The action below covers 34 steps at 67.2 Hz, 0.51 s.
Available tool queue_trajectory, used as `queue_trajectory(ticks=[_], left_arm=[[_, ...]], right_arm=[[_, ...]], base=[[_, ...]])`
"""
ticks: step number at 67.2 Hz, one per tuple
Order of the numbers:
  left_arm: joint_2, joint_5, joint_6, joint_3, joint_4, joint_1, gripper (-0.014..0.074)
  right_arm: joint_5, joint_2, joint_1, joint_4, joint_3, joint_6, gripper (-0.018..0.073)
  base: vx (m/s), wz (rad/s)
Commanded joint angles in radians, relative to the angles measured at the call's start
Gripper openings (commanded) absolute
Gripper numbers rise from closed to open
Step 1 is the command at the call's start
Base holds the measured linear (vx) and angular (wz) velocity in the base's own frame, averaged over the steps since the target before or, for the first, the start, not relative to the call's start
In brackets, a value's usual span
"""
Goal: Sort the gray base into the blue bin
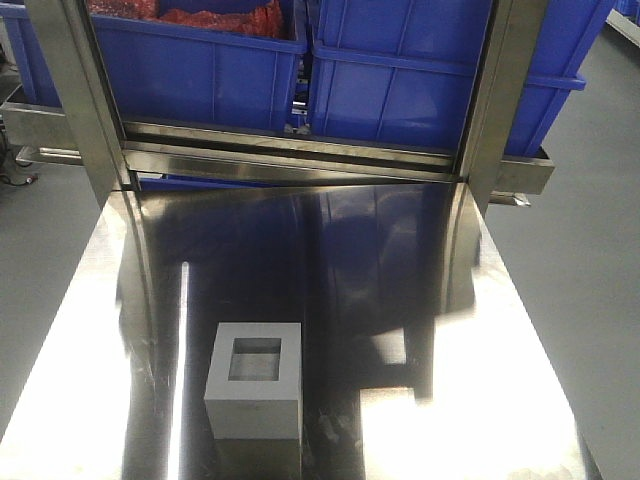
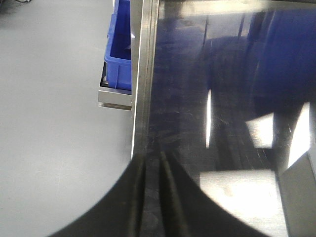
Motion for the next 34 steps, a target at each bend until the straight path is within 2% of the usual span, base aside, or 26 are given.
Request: queue_trajectory(ticks=[1, 10, 17, 30, 34], left_arm=[[0.008, -0.054, -0.001, -0.036, -0.010, 0.001, 0.0184], [0.008, -0.054, 0.000, -0.036, -0.010, 0.001, 0.0330], [0.008, -0.071, 0.000, -0.036, -0.010, 0.001, 0.0405], [0.008, -0.079, -0.002, -0.036, -0.010, 0.001, 0.0429], [0.008, -0.083, -0.025, -0.036, -0.010, 0.001, 0.0429]], right_arm=[[-0.082, -0.008, -0.006, -0.009, 0.005, -0.007, -0.0005], [-0.082, -0.008, -0.006, -0.009, 0.005, -0.007, -0.0005], [-0.082, -0.008, -0.006, -0.009, 0.005, -0.007, -0.0005], [-0.078, -0.008, -0.006, -0.009, 0.005, -0.007, -0.0005], [-0.078, -0.008, -0.006, -0.009, 0.005, -0.007, -0.0005]], base=[[0.00, 0.00], [0.00, 0.00], [0.00, 0.00], [0.00, 0.00], [0.00, 0.00]])
